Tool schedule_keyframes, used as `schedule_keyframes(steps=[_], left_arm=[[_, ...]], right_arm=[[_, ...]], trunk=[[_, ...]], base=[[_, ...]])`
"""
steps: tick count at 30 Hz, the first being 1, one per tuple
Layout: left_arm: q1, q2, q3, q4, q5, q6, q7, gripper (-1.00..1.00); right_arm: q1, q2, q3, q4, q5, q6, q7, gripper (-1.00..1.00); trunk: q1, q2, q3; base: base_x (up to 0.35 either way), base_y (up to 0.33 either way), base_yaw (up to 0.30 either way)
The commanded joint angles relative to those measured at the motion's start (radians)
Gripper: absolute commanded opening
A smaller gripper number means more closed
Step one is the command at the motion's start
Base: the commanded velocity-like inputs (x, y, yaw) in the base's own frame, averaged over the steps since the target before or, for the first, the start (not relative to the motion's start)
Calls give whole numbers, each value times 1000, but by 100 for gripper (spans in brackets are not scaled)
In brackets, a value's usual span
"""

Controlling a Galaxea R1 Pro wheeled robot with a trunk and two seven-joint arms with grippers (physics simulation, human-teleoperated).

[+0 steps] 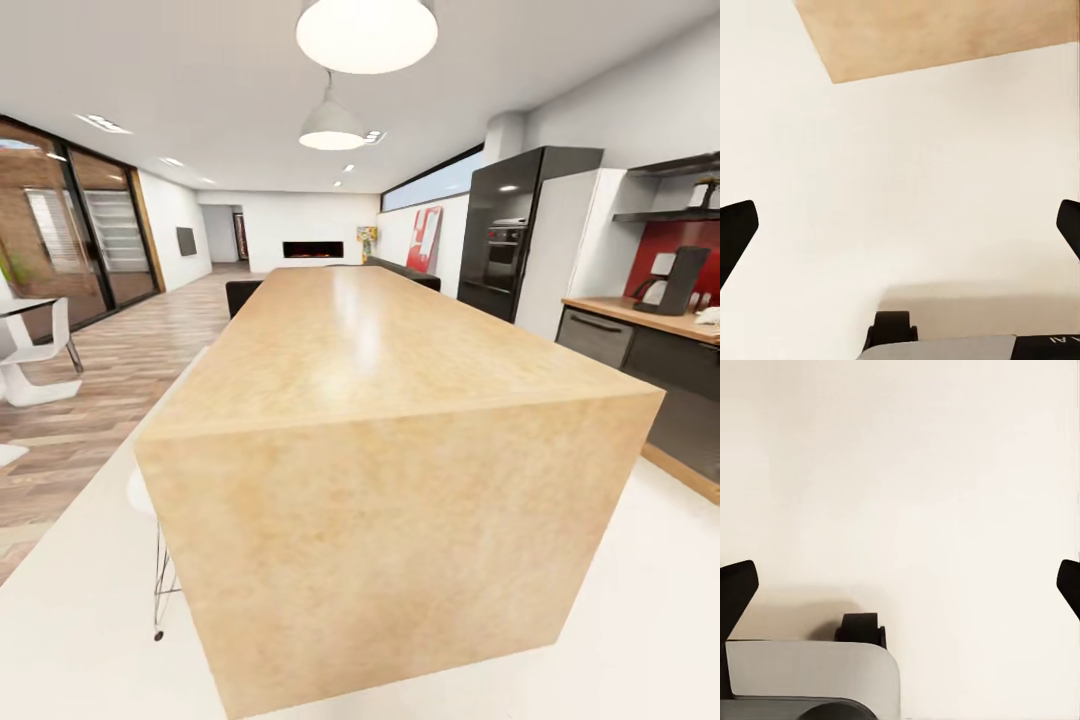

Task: Set up a coffee station on the kitchen countertop: keep the coffee maker on the countertop, move the bottle of coffee from the kitchen shelf to the counter next to the coffee maker, place a paper coffee filter on top of the coffee maker, put the saucer next to the coffee maker with the coffee cup on the saucer, and place the electric kettle next to the coffee maker.

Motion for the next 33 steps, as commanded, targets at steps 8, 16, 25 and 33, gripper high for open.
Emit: schedule_keyframes(steps=[8, 16, 25, 33], left_arm=[[1, 0, 0, -1, -1, -1, -1, 100], [1, 0, 0, -1, 0, -1, -1, 100], [1, -1, 0, -1, 0, -1, -1, 100], [1, -1, 0, -1, 0, -2, -1, 100]], right_arm=[[-1, 0, 0, 1, 0, -3, 0, 100], [-1, 0, 1, 1, 0, -3, 0, 100], [-1, 0, 1, 2, 2, -3, 0, 100], [-1, 0, 1, 3, 2, -3, 0, 100]], trunk=[[0, 0, -1], [0, 0, -1], [0, 0, -1], [0, 0, -1]], base=[[0, 0, -254], [0, 0, -254], [0, 0, -254], [0, 0, -254]])
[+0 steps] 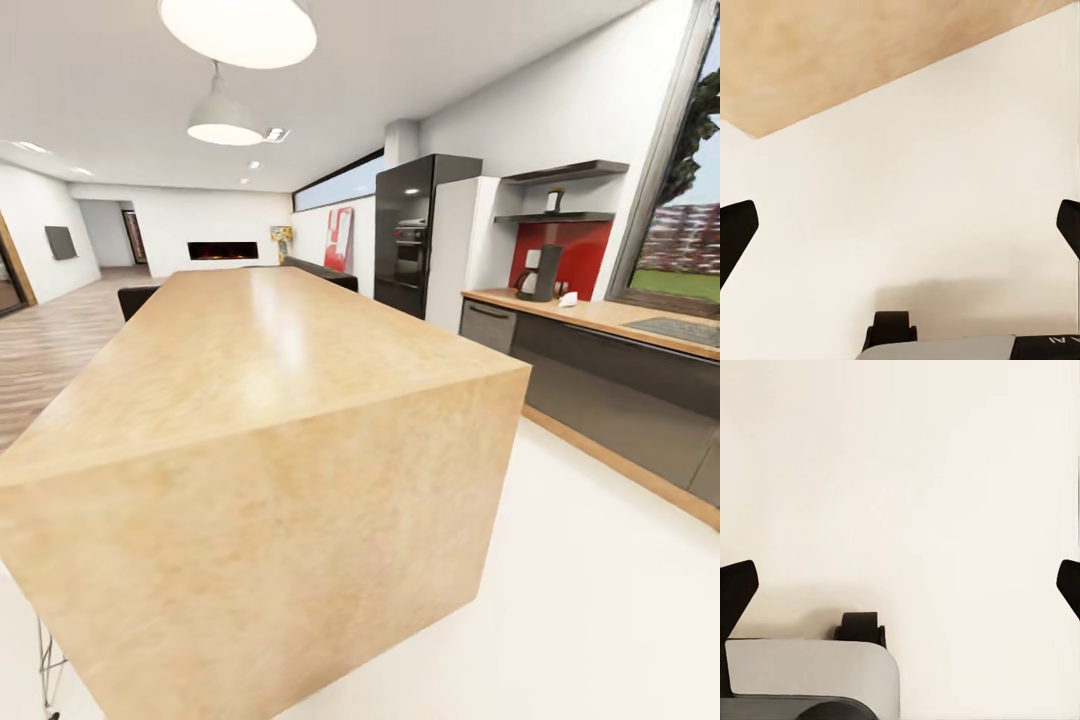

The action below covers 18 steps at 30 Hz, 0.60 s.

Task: Set up a coffee station on the kitchen countertop: keep the coffee maker on the countertop, move the bottle of coffee from the kitchen shelf to the counter next to the coffee maker, place a paper coffee filter on top of the coffee maker, put the saucer next to the coffee maker with the coffee cup on the saucer, and place the electric kettle next to the coffee maker.

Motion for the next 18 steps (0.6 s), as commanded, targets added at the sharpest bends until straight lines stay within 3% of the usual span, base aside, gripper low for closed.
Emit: schedule_keyframes(steps=[1, 18], left_arm=[[1, 0, 0, -1, -1, -1, -1, 100], [1, 1, 0, -1, 0, -2, -1, 100]], right_arm=[[0, 0, 0, 1, 0, -3, 0, 100], [1, 0, 0, 1, 1, -4, 0, 100]], trunk=[[0, 0, -1], [0, 0, -1]], base=[[0, 0, -254], [0, 0, -254]])
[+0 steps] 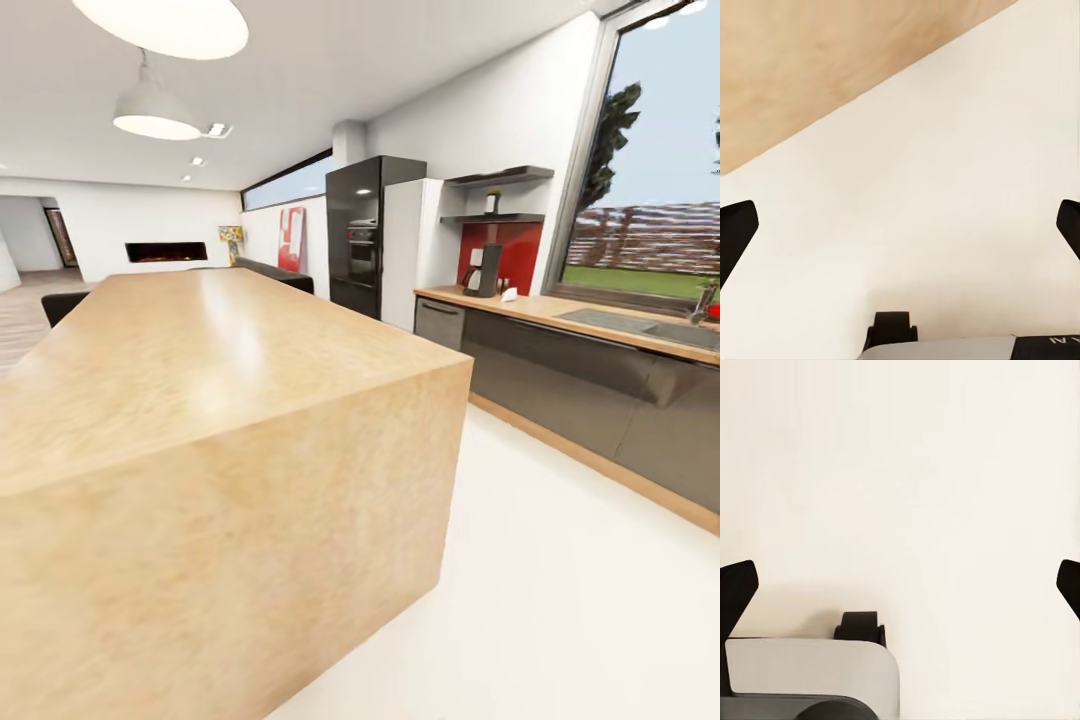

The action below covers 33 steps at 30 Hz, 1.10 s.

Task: Set up a coffee station on the kitchen countertop: keep the coffee maker on the countertop, move the bottle of coffee from the kitchen shelf to the counter next to the coffee maker, place a paper coffee filter on top of the coffee maker, put the saucer next to the coffee maker with the coffee cup on the saucer, and place the electric kettle next to the coffee maker.

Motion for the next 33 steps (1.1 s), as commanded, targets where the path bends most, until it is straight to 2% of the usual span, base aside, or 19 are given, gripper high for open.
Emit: schedule_keyframes(steps=[1, 17, 33], left_arm=[[1, 0, 0, -1, -1, -1, -1, 100], [1, -1, -3, -1, -1, -1, -1, 100], [1, 0, -4, -1, -1, -1, 0, 100]], right_arm=[[-1, 0, 0, 1, 0, -3, 0, 100], [-1, 0, 0, 1, 0, -3, 0, 100], [-1, 0, 0, 1, 0, -3, 0, 100]], trunk=[[0, 0, -1], [0, 0, -1], [0, 0, -1]], base=[[0, 0, -254], [0, 0, -250], [103, -80, -111]])
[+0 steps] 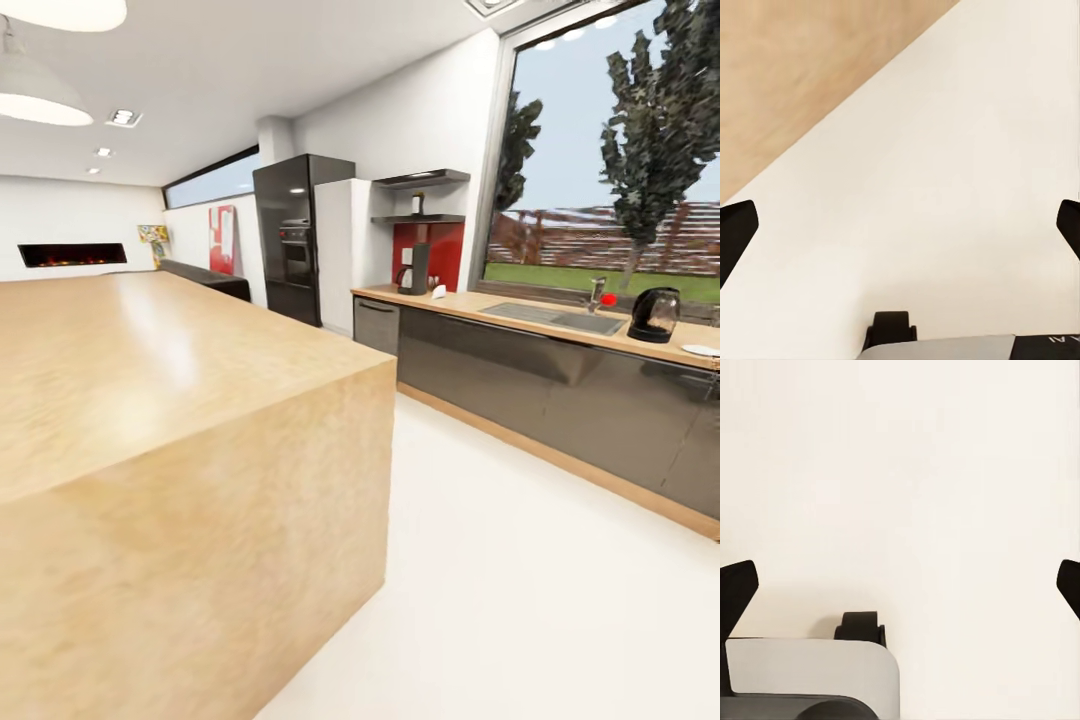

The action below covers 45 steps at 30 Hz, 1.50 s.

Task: Set up a coffee station on the kitchen countertop: keep the coffee maker on the countertop, move the bottle of coffee from the kitchen shelf to the counter next to the coffee maker, place a paper coffee filter on top of the coffee maker, put the saucer next to the coffee maker with the coffee cup on the saucer, and place the electric kettle next to the coffee maker.

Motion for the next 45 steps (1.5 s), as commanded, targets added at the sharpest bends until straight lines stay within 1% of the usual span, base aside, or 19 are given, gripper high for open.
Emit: schedule_keyframes(steps=[1, 29, 37, 45], left_arm=[[1, 0, 0, -2, -1, -1, 0, 100], [1, 0, -1, -2, -1, -2, 1, 100], [1, 1, -1, -2, -1, -2, 1, 100], [1, 1, -1, -2, -1, -2, 1, 100]], right_arm=[[-1, 0, 0, 1, 0, -3, 0, 100], [-1, 0, 0, 1, 0, -3, 0, 100], [-1, 0, 0, 1, 0, -3, 0, 100], [-1, 0, 0, 1, 0, -3, 0, 100]], trunk=[[0, 0, -1], [0, 0, -1], [0, 0, -1], [0, 0, -1]], base=[[34, -26, -221], [4, -3, -245], [171, -137, -86], [253, -169, -216]])
